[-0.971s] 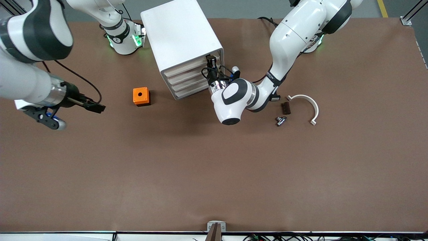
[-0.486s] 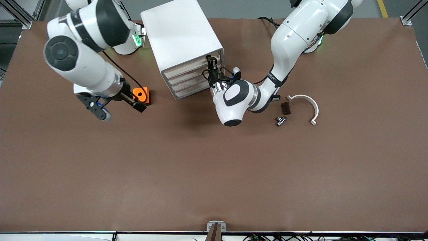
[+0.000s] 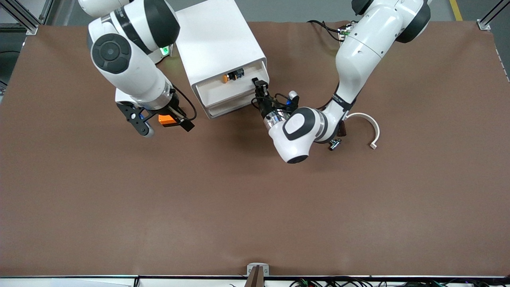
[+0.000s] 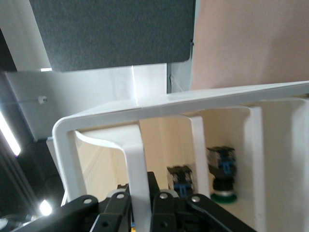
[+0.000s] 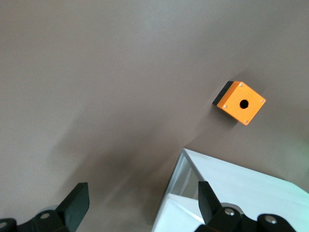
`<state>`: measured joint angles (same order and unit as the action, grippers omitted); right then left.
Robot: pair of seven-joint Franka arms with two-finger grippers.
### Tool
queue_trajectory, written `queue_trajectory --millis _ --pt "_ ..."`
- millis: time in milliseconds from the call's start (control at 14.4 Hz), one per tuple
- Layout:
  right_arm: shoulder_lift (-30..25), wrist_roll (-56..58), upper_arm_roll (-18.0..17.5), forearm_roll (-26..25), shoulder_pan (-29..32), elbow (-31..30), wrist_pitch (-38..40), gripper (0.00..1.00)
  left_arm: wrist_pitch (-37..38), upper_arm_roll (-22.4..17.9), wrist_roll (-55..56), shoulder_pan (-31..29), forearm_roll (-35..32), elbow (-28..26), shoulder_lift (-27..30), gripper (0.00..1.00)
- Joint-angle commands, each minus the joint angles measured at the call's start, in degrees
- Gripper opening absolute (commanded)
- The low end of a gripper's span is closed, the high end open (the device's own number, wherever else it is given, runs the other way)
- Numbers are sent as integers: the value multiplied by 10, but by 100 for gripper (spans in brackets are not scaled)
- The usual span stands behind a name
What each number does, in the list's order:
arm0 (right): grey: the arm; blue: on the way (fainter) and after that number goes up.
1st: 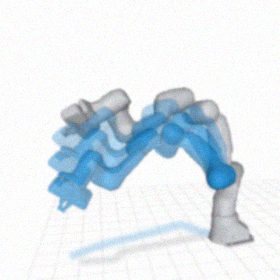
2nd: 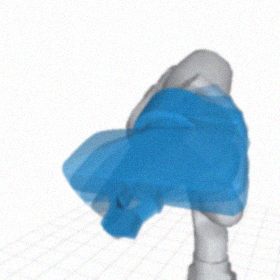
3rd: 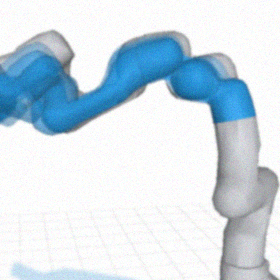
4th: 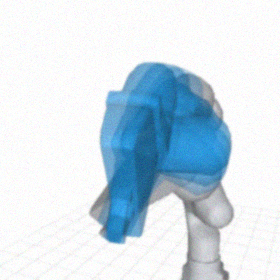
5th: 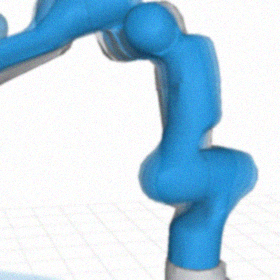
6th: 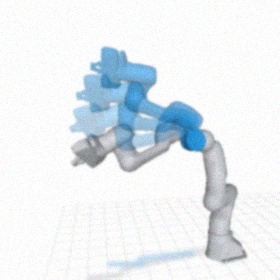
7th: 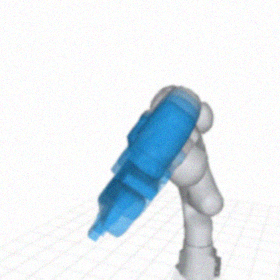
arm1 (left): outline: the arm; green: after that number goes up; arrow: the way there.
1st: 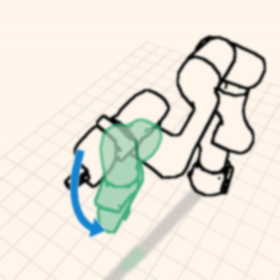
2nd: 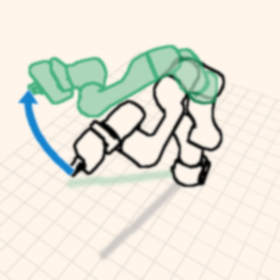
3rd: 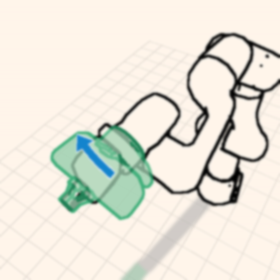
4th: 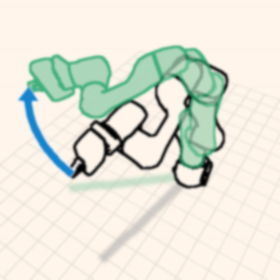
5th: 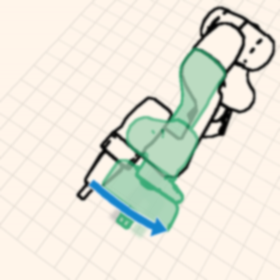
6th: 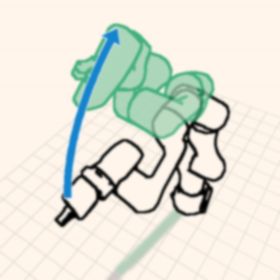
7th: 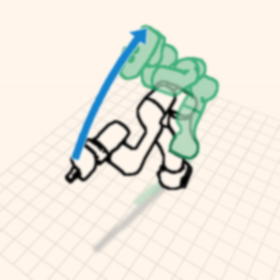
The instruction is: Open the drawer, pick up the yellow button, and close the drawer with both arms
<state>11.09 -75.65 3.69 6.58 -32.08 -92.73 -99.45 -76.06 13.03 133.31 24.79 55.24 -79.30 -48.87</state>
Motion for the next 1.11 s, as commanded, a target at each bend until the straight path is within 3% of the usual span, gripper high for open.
queue_trajectory --millis 0,833,971,1041 --pt "2 -53 6 -2 -35 -1 -23 100 -22 -19 -8 -11 12 8 -10 8" --pt "47 -271 6 -44 -171 -3 -75 100 -29 -20 -9 -75 16 13 -9 15" --pt "66 -319 6 -72 -198 -3 -94 100 -32 -19 -9 -76 16 13 -9 24" --pt "77 -333 6 -75 -208 -3 -105 100 -35 -20 -9 -76 16 13 -9 37"
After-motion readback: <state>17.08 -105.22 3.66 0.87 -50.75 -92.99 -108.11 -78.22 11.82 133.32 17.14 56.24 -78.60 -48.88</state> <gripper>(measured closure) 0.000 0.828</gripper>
